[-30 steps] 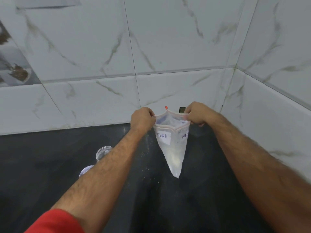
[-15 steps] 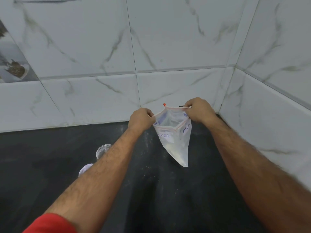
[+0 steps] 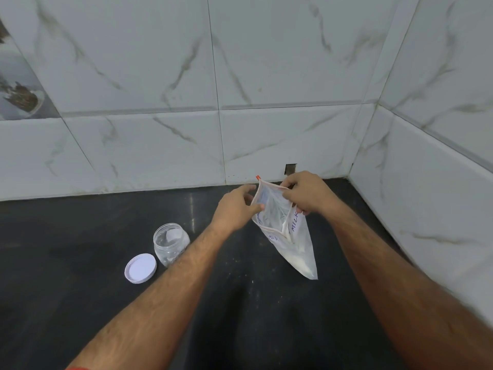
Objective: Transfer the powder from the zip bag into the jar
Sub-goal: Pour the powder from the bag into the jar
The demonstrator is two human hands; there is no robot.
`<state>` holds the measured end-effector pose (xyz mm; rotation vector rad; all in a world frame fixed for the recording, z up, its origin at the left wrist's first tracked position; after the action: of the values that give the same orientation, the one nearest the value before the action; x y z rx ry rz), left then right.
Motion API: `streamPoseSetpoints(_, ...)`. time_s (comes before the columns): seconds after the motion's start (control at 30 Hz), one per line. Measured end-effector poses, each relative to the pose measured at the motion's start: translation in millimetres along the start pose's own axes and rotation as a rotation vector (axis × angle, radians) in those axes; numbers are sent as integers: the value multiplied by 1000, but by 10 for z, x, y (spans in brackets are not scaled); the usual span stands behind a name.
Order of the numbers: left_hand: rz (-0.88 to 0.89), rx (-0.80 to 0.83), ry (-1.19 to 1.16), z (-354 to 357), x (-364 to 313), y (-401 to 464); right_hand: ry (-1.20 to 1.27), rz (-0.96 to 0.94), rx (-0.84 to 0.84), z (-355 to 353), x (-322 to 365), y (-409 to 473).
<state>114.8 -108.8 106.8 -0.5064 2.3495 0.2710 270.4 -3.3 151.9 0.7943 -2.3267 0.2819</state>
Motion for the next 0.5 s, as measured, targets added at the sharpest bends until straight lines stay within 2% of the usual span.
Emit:
streamPoseSetpoints(0.1, 3, -18, -92, 27, 8, -19, 14, -19, 17, 29, 7, -12)
streamPoseSetpoints(0.2, -42, -147, -167, 73, 46, -46, 40, -17, 30, 81, 9, -24)
streamPoseSetpoints(0.3, -49, -244, -221, 123, 138, -89, -43, 9, -115, 42, -23, 0)
streamPoseSetpoints(0.37, 18, -196, -205, 183, 174, -137, -89, 54, -251, -14, -81, 40)
streamPoseSetpoints(0.5, 168, -94, -78, 273, 77, -262, -25, 122, -324, 118, -138, 104)
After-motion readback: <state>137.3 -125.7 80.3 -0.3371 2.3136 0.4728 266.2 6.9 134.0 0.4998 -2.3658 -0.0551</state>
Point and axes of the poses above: each hand's wrist, its own y-axis towards the middle knuckle, its own z-axis out of the palm, x = y × z, the point moved 3 cm from there along y, towards the middle knuckle, and after that the axes turned 5 degrees about y, right-handed, at the moved point
